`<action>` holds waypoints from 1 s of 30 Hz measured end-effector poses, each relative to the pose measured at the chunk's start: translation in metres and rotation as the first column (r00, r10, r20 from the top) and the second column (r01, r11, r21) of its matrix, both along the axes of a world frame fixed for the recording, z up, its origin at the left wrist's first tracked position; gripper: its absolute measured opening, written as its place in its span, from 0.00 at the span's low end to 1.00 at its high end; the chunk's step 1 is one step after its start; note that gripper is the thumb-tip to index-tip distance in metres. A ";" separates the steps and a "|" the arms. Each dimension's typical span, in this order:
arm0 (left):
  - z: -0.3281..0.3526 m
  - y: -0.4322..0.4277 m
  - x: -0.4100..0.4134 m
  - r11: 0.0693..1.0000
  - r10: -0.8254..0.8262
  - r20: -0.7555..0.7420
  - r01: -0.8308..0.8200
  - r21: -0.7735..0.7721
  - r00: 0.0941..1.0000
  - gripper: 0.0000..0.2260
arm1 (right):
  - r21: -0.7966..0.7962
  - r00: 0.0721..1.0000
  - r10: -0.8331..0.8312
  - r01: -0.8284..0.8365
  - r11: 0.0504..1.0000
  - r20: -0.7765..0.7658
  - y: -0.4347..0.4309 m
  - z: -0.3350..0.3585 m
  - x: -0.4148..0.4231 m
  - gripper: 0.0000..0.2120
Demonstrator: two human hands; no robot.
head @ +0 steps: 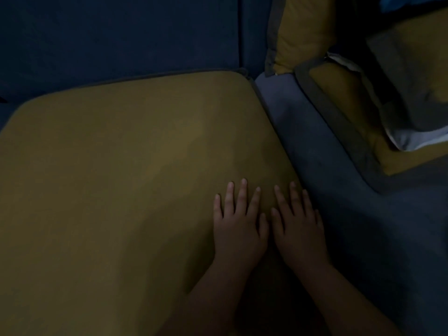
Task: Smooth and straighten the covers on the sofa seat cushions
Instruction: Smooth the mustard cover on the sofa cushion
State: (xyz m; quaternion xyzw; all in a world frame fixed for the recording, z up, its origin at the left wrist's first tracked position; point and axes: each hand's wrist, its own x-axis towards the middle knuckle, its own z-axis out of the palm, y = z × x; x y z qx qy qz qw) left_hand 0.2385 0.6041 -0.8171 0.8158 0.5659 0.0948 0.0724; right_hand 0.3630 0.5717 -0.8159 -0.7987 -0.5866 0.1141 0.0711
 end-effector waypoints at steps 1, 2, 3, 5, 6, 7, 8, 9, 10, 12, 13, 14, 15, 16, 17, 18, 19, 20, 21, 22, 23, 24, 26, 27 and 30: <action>0.001 0.000 -0.001 1.000 -0.006 0.003 0.006 0.003 1.000 0.24 | -0.010 1.000 -0.003 0.003 1.000 0.002 -0.001 0.001 -0.001 0.34; 0.001 -0.001 -0.002 1.000 -0.012 0.007 0.012 0.001 1.000 0.24 | -0.022 1.000 -0.010 0.010 1.000 0.008 -0.002 0.002 -0.003 0.35; 0.000 -0.003 -0.004 1.000 -0.019 0.011 0.019 -0.006 1.000 0.24 | -0.030 1.000 -0.019 0.019 0.999 0.019 -0.004 0.002 -0.005 0.35; -0.001 -0.010 -0.010 0.999 -0.034 0.007 0.034 -0.011 0.999 0.25 | -0.054 0.998 -0.026 0.029 0.998 0.053 -0.011 0.003 -0.013 0.36; -0.001 -0.015 -0.013 0.999 -0.048 -0.003 0.048 -0.014 0.999 0.25 | -0.066 0.998 -0.030 0.034 0.997 0.059 -0.017 0.003 -0.016 0.36; 0.000 -0.021 -0.018 0.998 -0.063 -0.014 0.063 -0.010 0.998 0.25 | -0.070 0.997 -0.036 0.040 0.997 0.062 -0.024 0.004 -0.019 0.36; 0.000 -0.028 -0.023 0.997 -0.080 -0.026 0.080 -0.006 0.996 0.25 | -0.062 0.997 -0.041 0.045 0.997 0.063 -0.032 0.004 -0.023 0.35; -0.001 -0.037 -0.029 0.995 -0.104 -0.042 0.104 -0.013 0.994 0.25 | -0.052 0.997 -0.047 0.051 0.997 0.060 -0.044 0.004 -0.029 0.34; -0.001 -0.043 -0.035 0.991 -0.129 -0.058 0.127 -0.029 0.990 0.25 | -0.034 0.997 -0.046 0.048 0.998 0.064 -0.052 0.005 -0.033 0.33; 0.004 -0.053 -0.042 0.985 -0.174 -0.069 0.172 -0.023 0.982 0.26 | 0.000 0.994 -0.045 0.045 0.999 0.099 -0.065 0.011 -0.037 0.32; 0.010 -0.057 -0.044 0.982 -0.187 -0.054 0.186 -0.016 0.981 0.26 | 0.027 0.994 -0.050 0.047 0.999 0.102 -0.070 0.016 -0.036 0.32; 0.018 -0.060 -0.044 0.981 -0.195 -0.032 0.195 -0.006 0.980 0.27 | 0.082 0.993 -0.072 0.065 0.995 0.091 -0.072 0.022 -0.035 0.32; 0.027 -0.062 -0.042 0.980 -0.197 -0.005 0.198 0.019 0.980 0.28 | 0.166 0.990 -0.109 0.094 0.982 0.088 -0.074 0.031 -0.033 0.31; 0.035 -0.066 -0.040 0.979 -0.197 0.029 0.195 0.058 0.980 0.28 | 0.255 0.986 -0.147 0.123 0.959 0.079 -0.075 0.041 -0.033 0.29; 0.043 -0.071 -0.037 0.976 -0.200 0.060 0.194 0.095 0.978 0.27 | 0.323 0.982 -0.180 0.153 0.934 0.055 -0.077 0.048 -0.033 0.28; 0.048 -0.074 -0.032 0.972 -0.206 0.085 0.193 0.136 0.975 0.27 | 0.364 0.980 -0.196 0.172 0.915 0.028 -0.080 0.051 -0.032 0.28; 0.050 -0.079 -0.028 0.967 -0.207 0.095 0.189 0.173 0.974 0.26 | 0.396 0.981 -0.196 0.176 0.901 0.011 -0.084 0.051 -0.031 0.28; 0.049 -0.083 -0.026 0.962 -0.202 0.097 0.179 0.207 0.975 0.26 | 0.427 0.983 -0.182 0.164 0.890 0.002 -0.087 0.050 -0.030 0.28; 0.043 -0.084 -0.024 0.958 -0.202 0.098 0.176 0.225 0.975 0.25 | 0.448 0.986 -0.165 0.149 0.882 -0.003 -0.089 0.045 -0.029 0.28; 0.034 -0.084 -0.024 0.960 -0.203 0.090 0.180 0.214 0.975 0.25 | 0.436 0.988 -0.156 0.148 0.888 -0.018 -0.092 0.034 -0.027 0.28; 0.023 -0.085 -0.024 0.966 -0.198 0.067 0.183 0.182 0.978 0.25 | 0.399 0.987 -0.163 0.156 0.904 -0.018 -0.095 0.022 -0.026 0.28; 0.012 -0.085 -0.025 0.972 -0.187 0.030 0.180 0.150 0.982 0.25 | 0.346 0.986 -0.166 0.155 0.925 0.001 -0.098 0.008 -0.026 0.28; -0.007 -0.087 -0.027 0.985 -0.158 -0.039 0.160 0.067 0.987 0.25 | 0.239 0.982 -0.188 0.175 0.955 0.031 -0.102 -0.017 -0.029 0.28; -0.011 -0.088 -0.028 0.987 -0.150 -0.044 0.152 0.044 0.988 0.26 | 0.201 0.979 -0.204 0.197 0.960 0.017 -0.103 -0.023 -0.031 0.28; -0.009 -0.086 -0.026 0.985 -0.166 -0.054 0.168 0.027 0.985 0.28 | 0.177 0.977 -0.212 0.206 0.962 0.016 -0.102 -0.026 -0.031 0.28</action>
